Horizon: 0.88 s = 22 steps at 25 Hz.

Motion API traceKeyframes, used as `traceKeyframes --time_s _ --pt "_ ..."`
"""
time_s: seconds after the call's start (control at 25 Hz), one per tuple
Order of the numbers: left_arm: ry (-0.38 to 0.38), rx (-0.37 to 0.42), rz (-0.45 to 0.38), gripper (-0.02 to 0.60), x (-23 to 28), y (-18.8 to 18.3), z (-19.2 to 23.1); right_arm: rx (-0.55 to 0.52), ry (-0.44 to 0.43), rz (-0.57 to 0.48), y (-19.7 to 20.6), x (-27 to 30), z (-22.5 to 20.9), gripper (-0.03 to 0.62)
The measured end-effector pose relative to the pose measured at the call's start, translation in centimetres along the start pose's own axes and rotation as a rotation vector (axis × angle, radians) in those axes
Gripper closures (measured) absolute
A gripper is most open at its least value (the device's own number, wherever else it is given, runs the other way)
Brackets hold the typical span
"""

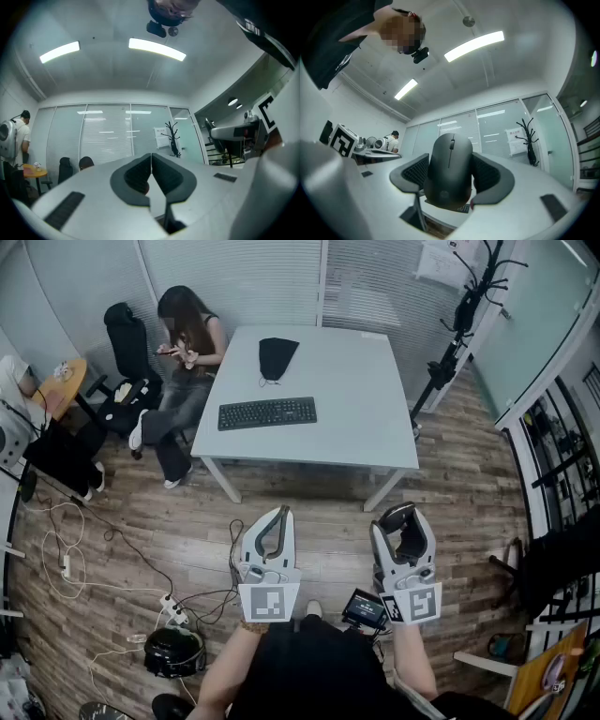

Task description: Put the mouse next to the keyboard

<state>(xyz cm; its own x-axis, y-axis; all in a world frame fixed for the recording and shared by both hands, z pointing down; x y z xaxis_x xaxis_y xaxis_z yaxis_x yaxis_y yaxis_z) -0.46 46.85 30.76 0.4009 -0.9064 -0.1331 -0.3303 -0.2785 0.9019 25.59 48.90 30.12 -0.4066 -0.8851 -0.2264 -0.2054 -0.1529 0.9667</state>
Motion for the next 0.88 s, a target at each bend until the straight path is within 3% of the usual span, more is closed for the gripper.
traceKeyframes --time_s 0.2,0.32,0.36,0.48,0.6,0.68,0.76,0.8,0.88 --pt "-0.023 -0.042 -0.044 0.566 -0.4 0.3 1.3 0.049 -0.02 -0.018 0.1 0.9 1.3 0.307" --pt "0.013 0.064 -0.033 0.566 -0.5 0.6 2.3 0.065 -0.022 -0.018 0.1 1.3 1.8 0.306" --pt "0.007 0.056 -0.036 0.566 -0.6 0.8 2.4 0.071 -0.02 -0.019 0.1 1.4 1.9 0.307" --pt "-0.069 -0.151 -0.055 0.566 -0.9 1.7 2.6 0.078 -0.016 -0.022 0.1 1.7 2.4 0.306" --pt "-0.055 -0.106 -0.047 0.566 -1.1 2.3 3.7 0.066 -0.013 -0.021 0.2 2.3 3.2 0.306" --pt "-0.057 -0.117 -0.045 0.566 -1.1 2.7 4.5 0.057 -0.009 -0.021 0.2 2.9 3.7 0.306" --pt "-0.034 -0.057 -0.045 0.566 -1.0 3.1 5.5 0.048 -0.001 -0.023 0.3 3.4 4.2 0.306" --pt "-0.034 -0.066 -0.045 0.566 -1.0 3.4 5.9 0.043 0.004 -0.025 0.4 3.7 4.5 0.306" --pt "-0.062 -0.174 -0.047 0.566 -1.2 4.2 6.4 0.034 0.015 -0.028 0.6 4.2 5.1 0.306"
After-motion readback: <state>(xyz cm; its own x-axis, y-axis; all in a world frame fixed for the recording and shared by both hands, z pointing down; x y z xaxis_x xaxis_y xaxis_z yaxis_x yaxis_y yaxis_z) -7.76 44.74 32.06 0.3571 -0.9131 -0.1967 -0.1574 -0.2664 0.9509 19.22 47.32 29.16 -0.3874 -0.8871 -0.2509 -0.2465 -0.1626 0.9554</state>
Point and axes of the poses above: the fingertips, and each gripper's own axes: x forward along the fingers, z to its left, y out of its underside, the point moved 10 cm from there along -x, backward along the fingers, and after that the axes turned 11 degrees about x, right-handed, at the moved point
